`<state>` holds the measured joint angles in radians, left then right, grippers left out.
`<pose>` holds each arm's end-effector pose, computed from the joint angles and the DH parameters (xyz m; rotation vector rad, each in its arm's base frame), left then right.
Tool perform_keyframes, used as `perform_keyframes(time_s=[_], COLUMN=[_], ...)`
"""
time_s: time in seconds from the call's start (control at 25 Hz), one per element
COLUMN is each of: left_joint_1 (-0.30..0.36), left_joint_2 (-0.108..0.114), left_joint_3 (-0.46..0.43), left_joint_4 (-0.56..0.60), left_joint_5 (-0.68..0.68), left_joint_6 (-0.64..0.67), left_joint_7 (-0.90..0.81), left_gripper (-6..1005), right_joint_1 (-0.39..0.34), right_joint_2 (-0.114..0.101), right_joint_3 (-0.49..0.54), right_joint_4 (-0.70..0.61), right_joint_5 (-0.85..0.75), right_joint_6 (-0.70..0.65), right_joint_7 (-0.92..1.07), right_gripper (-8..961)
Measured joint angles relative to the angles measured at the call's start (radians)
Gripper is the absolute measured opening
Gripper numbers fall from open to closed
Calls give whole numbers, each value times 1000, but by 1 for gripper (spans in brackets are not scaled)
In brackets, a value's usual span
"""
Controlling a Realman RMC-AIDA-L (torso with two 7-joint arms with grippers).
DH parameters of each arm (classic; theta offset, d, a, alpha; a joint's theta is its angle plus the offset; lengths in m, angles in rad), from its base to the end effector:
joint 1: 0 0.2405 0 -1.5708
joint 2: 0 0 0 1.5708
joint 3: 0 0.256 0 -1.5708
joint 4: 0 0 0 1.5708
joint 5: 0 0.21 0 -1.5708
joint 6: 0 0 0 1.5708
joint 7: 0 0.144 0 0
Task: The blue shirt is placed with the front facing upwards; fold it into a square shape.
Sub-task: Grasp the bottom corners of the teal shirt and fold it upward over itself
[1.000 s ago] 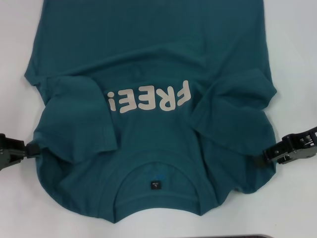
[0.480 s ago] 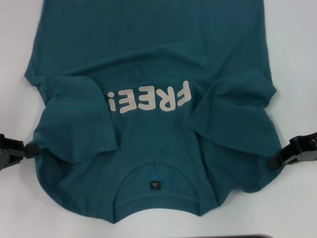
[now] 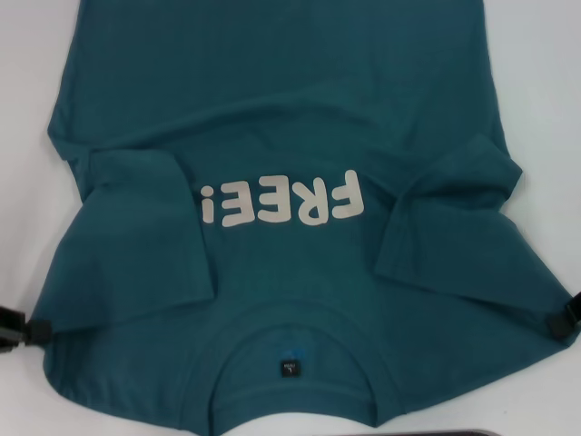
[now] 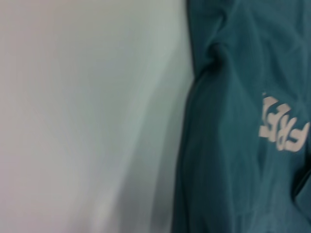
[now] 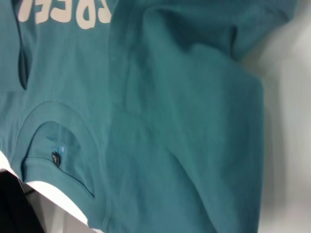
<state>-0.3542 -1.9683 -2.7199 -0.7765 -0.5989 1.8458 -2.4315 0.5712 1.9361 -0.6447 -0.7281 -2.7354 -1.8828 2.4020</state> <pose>-0.3671 0.2284 0.0657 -2.0164 -2.3295 -0.2793 0.3297 0.2750 0.0567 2.2851 -2.0524 0.3229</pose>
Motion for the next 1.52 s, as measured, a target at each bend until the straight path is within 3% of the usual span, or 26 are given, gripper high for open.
perform_keyframes(time_s=[0.48,1.32,1.4,1.52], left_joint_1=[22,14,0,-37], left_joint_2=[-4,-12,-12,-5], left_joint_3=[6,-9,-9,-9], left_joint_4=[-33,-58,-54,-47], left_joint_5=[83,41,5,-49], left_joint_6=[40,125,137,139], left_joint_7=[5,70,77,58], left_gripper=[0,0,0,0], right_joint_1=[-9,-24,-19,-8], right_joint_2=[-2,-5,-14,-51], right_joint_3=[-1,37,43,50], right_joint_4=[-2,-49,-43,-10], right_joint_5=[-53,9,60,175], right_joint_6=[-27,-99,-102,-102], right_joint_7=[-10,-46,-53,-51], right_gripper=[33,43,44,46])
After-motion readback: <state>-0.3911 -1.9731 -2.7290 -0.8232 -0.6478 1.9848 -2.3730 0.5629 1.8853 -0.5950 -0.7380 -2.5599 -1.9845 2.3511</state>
